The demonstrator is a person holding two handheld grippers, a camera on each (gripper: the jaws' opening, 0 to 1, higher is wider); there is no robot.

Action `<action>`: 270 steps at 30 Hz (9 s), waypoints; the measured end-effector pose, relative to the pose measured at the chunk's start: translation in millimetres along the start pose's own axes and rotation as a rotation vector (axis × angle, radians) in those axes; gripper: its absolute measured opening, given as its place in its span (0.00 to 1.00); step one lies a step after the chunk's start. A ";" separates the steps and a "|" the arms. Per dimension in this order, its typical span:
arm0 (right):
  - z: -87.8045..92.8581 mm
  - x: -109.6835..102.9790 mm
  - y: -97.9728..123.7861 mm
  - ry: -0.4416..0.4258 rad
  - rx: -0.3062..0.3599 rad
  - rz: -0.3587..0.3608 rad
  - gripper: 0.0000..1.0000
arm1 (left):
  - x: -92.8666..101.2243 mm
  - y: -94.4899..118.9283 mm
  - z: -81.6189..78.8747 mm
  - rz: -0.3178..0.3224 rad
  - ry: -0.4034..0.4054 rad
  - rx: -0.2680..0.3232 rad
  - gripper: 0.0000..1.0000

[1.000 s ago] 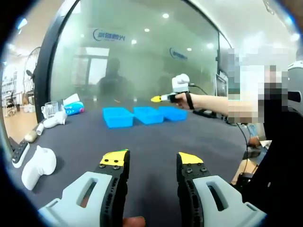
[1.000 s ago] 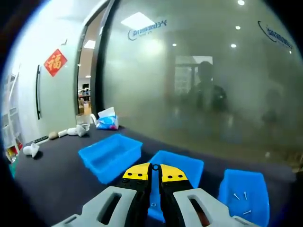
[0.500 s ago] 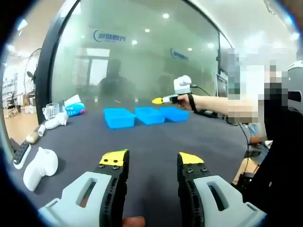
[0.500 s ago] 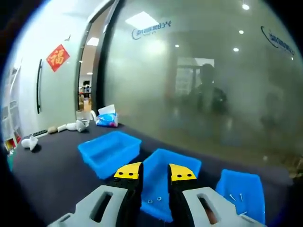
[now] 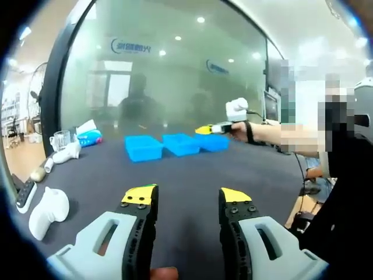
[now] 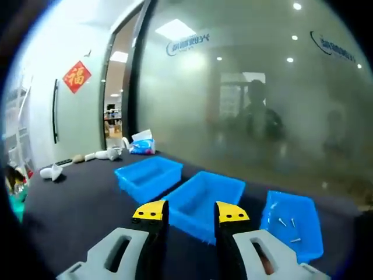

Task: Sort the screws, nuts, and washers into the corresponding bins

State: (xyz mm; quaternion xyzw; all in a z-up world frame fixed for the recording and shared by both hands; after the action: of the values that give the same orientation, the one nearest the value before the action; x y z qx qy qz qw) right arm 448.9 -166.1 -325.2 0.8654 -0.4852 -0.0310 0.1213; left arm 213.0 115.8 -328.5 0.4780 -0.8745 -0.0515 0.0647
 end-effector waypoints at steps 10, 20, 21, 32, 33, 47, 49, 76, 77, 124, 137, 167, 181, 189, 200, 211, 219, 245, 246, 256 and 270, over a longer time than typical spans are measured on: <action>8.0 -30.3 81.7 0.025 0.057 -0.079 0.39 | 6.4 -5.3 -2.8 0.016 0.007 -0.006 0.40; 25.7 -59.4 143.9 -0.008 0.095 -0.088 0.38 | 14.3 -6.6 -6.9 0.035 -0.014 -0.007 0.41; 28.4 -60.8 148.3 -0.008 0.093 -0.089 0.38 | 14.3 -6.5 -6.8 0.035 -0.016 -0.008 0.41; 58.5 -85.1 190.3 0.027 0.037 -0.123 0.39 | 14.9 -3.4 -2.0 0.043 -0.027 -0.031 0.43; 60.2 -86.3 192.7 0.028 0.036 -0.126 0.39 | 15.1 -3.2 -1.2 0.045 -0.027 -0.033 0.43; 69.0 -94.7 202.1 0.046 -0.007 -0.155 0.38 | 16.4 -0.6 0.7 0.053 -0.026 -0.036 0.43; 69.6 -96.8 201.3 0.053 -0.024 -0.173 0.37 | 17.3 -1.3 -0.6 0.057 -0.033 -0.037 0.43; 73.1 -108.3 162.8 0.283 -0.345 -0.434 0.32 | 30.6 -2.8 8.8 0.102 -0.071 -0.097 0.43; 73.5 -109.3 160.7 0.291 -0.359 -0.444 0.32 | 30.5 -2.7 8.8 0.102 -0.071 -0.096 0.43; 102.5 -160.1 79.8 0.655 -0.765 -0.745 0.22 | 23.2 -3.2 19.1 0.098 -0.030 -0.099 0.43; 101.4 -157.1 63.2 0.663 -0.779 -0.725 0.16 | 20.3 -3.2 20.8 0.097 -0.019 -0.097 0.43; 116.0 -162.5 56.5 0.626 -0.840 -0.778 0.05 | 12.0 -1.4 22.8 0.078 -0.006 -0.091 0.43; 113.2 -163.0 61.4 0.659 -0.822 -0.773 0.03 | 11.3 -0.3 21.9 0.074 -0.004 -0.086 0.43; 101.6 -158.3 71.0 0.614 -0.730 -0.735 0.03 | 12.6 -0.8 20.1 0.076 -0.008 -0.084 0.43; 66.5 -132.5 91.2 0.409 -0.430 -0.554 0.03 | 14.0 -0.5 12.3 0.071 -0.014 -0.068 0.43; 48.1 -92.4 115.4 0.193 -0.185 -0.314 0.04 | 20.1 -1.2 4.9 0.078 -0.025 -0.053 0.43; 38.9 -79.9 128.3 0.112 -0.084 -0.200 0.03 | 19.3 -0.4 4.9 0.073 -0.023 -0.051 0.43; -7.0 4.3 31.8 -0.039 -0.024 0.011 0.03 | 11.4 4.2 5.7 0.051 -0.017 -0.045 0.42; -10.5 7.3 26.6 -0.036 -0.018 0.023 0.03 | 11.2 4.6 6.3 0.050 -0.017 -0.047 0.42; -37.7 25.9 -32.5 -0.020 0.009 0.093 0.03 | 9.3 7.0 5.7 0.037 -0.014 -0.045 0.42; -31.8 21.3 -80.7 0.053 -0.047 0.115 0.04 | 4.7 9.7 7.9 0.029 -0.006 -0.047 0.42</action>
State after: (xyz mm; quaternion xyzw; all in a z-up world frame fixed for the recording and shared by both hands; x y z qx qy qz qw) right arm 532.7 -138.1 -312.4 0.8335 -0.5298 -0.0126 0.1561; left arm 201.1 117.3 -334.6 0.4636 -0.8800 -0.0724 0.0738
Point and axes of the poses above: the point that each gripper's makers call its tool centre point, and the gripper's own axes: y roughly backward along the fingers, x roughly to its right, z roughly out of its underside, the point moved 1 cm from there along y, roughly backward along the fingers, and after that the axes turned 4 degrees about -z, right-handed, at the moved point
